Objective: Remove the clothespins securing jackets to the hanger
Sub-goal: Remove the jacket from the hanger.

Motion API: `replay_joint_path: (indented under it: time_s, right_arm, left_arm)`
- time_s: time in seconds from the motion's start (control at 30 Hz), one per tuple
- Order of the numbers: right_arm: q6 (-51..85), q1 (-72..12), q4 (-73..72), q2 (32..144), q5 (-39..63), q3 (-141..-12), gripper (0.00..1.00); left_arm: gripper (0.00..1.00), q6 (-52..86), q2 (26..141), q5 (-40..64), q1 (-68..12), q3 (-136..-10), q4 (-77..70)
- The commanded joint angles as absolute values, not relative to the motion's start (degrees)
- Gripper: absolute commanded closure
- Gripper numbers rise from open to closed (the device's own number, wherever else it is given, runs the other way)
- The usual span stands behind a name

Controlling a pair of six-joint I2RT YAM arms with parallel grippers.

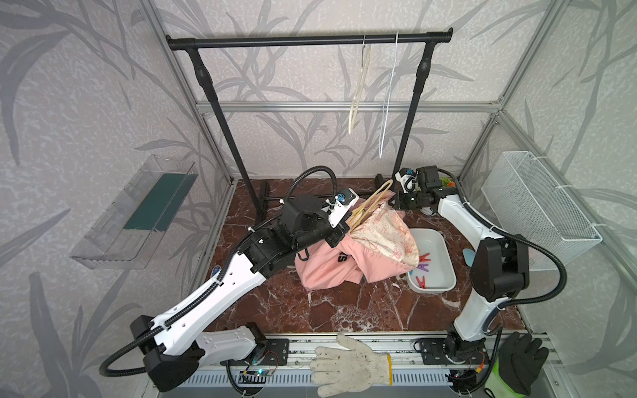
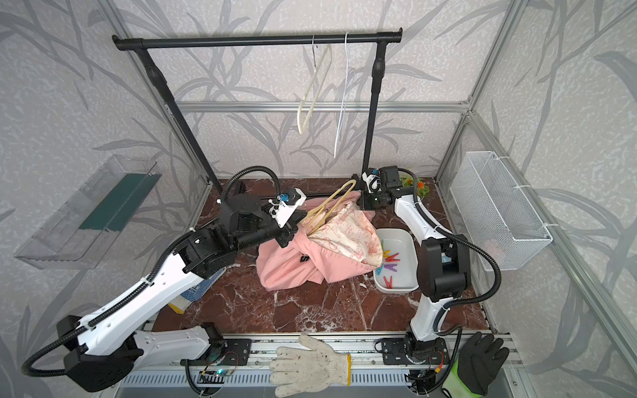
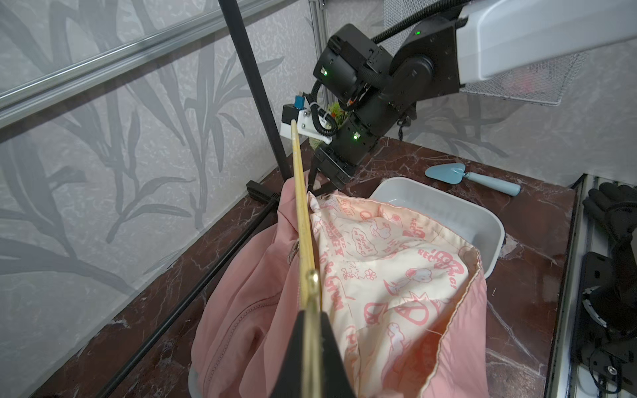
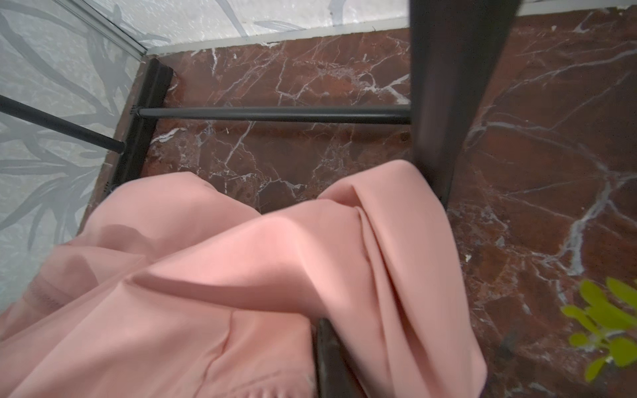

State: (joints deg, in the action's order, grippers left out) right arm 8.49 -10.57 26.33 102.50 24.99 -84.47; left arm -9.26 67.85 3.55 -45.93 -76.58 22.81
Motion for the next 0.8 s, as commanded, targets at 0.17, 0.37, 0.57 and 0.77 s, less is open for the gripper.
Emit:
replay_joint_path:
  time_s: [0.17,0.37,0.57,0.77]
  right_arm:
    - [11.35,-15.96,20.42,94.27,24.87,-80.24,0.56]
    - [11.57,-16.00,19.66,89.91,23.58,-78.66,0.28]
    - [10.51,-16.29,20.26,87.33,23.87,-77.50,0.22]
    - [11.70,-17.23,17.96,83.58,23.91,-74.97,0.15]
  left_arm:
    - [1.00,-3.13,68.38,-3.26,-44.92,-76.35,10.67]
    - [1.00,-1.58,69.64,-4.66,-44.48,-75.48,4.65]
    - [1.00,-0.06,70.92,-5.56,-44.10,-75.21,0.68]
    - [1.00,1.03,71.57,-4.92,-43.86,-74.96,-0.99]
